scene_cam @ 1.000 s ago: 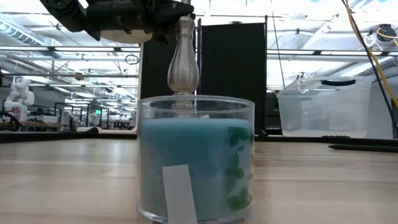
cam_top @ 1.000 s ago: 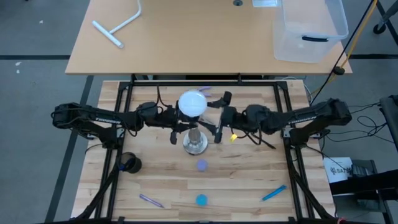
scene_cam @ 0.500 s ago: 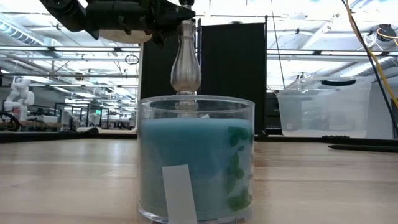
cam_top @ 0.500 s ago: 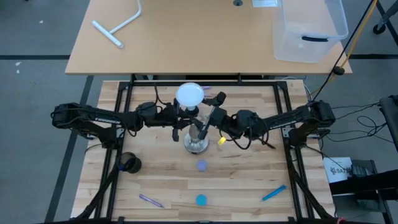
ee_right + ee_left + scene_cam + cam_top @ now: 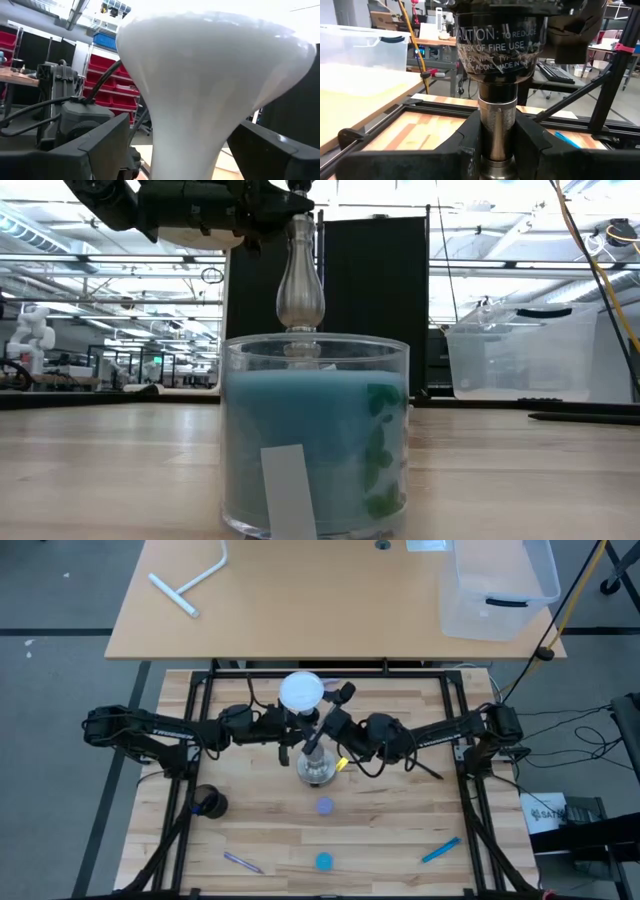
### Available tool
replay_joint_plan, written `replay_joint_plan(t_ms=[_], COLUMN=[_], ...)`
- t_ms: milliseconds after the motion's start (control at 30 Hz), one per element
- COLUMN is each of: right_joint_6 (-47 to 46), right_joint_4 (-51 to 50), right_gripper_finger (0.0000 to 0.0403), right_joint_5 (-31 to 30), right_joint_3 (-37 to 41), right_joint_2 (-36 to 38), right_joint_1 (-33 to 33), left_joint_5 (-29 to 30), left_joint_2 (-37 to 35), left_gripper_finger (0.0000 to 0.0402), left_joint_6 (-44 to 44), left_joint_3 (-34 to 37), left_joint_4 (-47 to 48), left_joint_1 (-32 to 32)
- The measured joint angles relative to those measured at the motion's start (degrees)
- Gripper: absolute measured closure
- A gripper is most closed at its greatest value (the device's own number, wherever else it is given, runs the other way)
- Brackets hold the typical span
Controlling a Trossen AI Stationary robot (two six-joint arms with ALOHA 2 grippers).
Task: Screw lightbulb
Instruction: Remove the lightbulb from the silver lamp socket
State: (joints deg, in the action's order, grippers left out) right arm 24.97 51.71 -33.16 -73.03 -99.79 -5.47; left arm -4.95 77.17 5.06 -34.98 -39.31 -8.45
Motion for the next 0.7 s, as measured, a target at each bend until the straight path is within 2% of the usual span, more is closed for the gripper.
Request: replay_joint_plan(t_ms=[100,400,533,700], right_joint_6=[0.54,0.33,0.57,-0.96], right_joint_4=[-0.34,-1.16,-2.15,-8.21], right_gripper_finger=[0.0115,0.0239,0.0244,0.0244], right_joint_5=[0.16,0.12,0.7,3.8], right_joint_3=[-0.02,-0.04,-0.04,-0.07], right_joint_2=[-0.04,-0.09,-0.06,2.11], right_joint_1=[0.29,0.1,0.1,0.26], left_joint_5=[-0.06,-0.64,-0.81,-3.94], left_joint_2=[0.0,0.0,0.0,0.0], left_gripper_finger=[0.0326,0.0326,0.0326,0.0326], left_joint_6=[0.0,-0.59,-1.49,-2.02], left_joint_3=[0.0,0.0,0.0,0.0], left_joint_4=[0.0,0.23,0.39,0.39], left_joint_1=[0.01,0.04,0.0,-0.11])
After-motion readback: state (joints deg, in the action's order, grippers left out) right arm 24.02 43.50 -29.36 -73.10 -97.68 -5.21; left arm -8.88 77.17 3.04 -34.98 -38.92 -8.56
